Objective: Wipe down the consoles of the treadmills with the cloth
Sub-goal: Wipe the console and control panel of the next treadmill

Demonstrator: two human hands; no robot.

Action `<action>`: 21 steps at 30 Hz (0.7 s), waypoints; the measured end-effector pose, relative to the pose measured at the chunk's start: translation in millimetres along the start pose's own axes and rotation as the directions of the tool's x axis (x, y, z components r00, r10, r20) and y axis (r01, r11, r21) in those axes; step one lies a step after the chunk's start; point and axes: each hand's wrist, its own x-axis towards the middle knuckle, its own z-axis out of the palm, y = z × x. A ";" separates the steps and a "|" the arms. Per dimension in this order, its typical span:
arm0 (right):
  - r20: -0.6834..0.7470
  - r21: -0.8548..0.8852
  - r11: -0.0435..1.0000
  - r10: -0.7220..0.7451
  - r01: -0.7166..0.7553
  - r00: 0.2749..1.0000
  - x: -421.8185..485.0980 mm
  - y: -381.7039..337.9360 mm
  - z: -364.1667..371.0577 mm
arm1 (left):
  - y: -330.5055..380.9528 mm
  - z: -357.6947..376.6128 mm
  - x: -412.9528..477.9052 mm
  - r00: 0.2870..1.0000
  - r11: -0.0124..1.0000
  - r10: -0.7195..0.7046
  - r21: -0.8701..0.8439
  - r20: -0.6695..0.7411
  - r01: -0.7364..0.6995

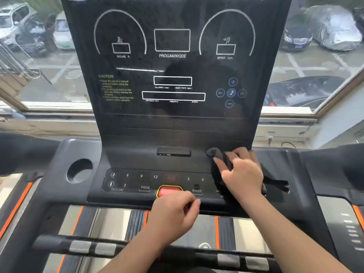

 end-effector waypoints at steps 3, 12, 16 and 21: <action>0.065 -0.041 0.999 -0.018 0.020 0.998 -10.6 -10.0 -1.3 | 0.5 3.2 2.5 1.000 1.000 0.024 0.009 -0.015 -0.024; 0.140 -0.058 0.998 -0.024 0.032 0.990 -31.0 -16.5 -4.1 | -21.1 6.8 -35.8 0.977 0.999 0.050 -0.008 0.208 -0.049; 0.117 -0.121 0.974 0.204 -0.190 0.972 -18.9 -34.9 0.4 | -29.1 9.7 -48.1 0.928 0.999 -0.040 -0.006 0.370 0.045; 0.123 -0.126 0.991 0.049 -0.033 0.991 -55.4 -57.6 5.3 | -33.8 25.6 -64.7 0.909 0.996 -0.070 0.084 0.411 0.039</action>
